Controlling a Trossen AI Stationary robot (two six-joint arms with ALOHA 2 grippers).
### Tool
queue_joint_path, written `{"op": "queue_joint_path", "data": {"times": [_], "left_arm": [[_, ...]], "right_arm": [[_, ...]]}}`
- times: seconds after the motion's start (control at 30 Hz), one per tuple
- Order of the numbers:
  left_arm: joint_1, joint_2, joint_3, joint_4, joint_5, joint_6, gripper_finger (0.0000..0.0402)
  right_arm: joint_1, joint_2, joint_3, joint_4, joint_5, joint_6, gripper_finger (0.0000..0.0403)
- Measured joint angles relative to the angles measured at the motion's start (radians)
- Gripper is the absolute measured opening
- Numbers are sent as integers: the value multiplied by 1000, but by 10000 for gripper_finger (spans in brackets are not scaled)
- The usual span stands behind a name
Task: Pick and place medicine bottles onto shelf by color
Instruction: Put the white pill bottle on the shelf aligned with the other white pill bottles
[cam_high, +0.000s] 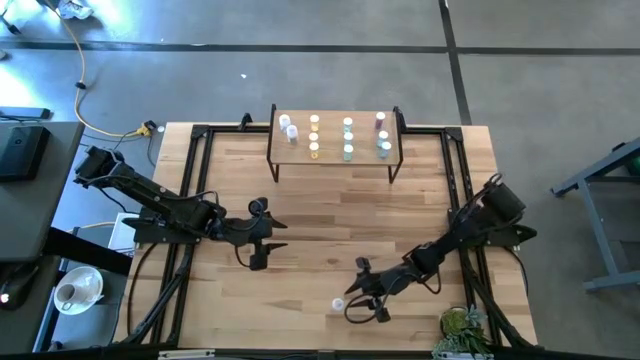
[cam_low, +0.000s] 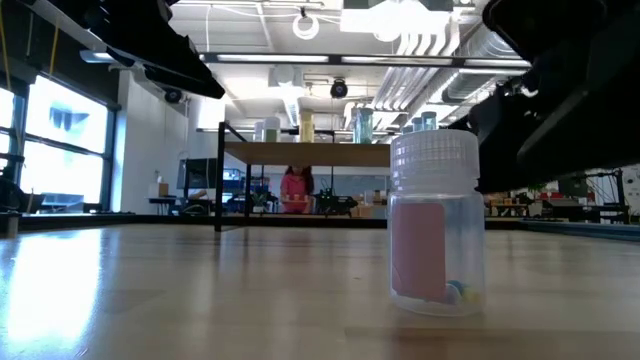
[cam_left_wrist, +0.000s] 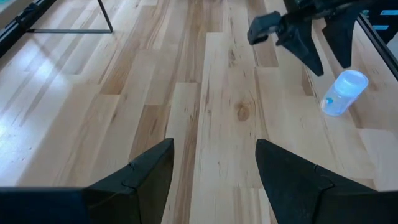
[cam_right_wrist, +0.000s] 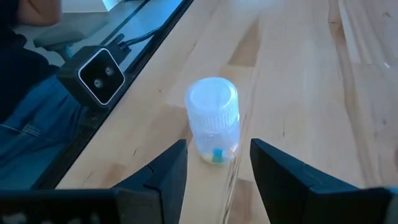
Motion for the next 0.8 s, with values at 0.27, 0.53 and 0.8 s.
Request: {"op": "queue_joint_path", "data": {"times": [0.27, 0.53, 0.8], "left_arm": [[0, 0, 0, 0, 0, 0, 216], [0, 0, 0, 0, 0, 0, 216], [0, 0, 0, 1, 0, 0, 216]], "right_arm": [[-2, 59, 0, 39, 0, 20, 168], [-2, 69, 0, 50, 0, 33, 205], [-8, 173, 1, 227, 1, -25, 227]]}}
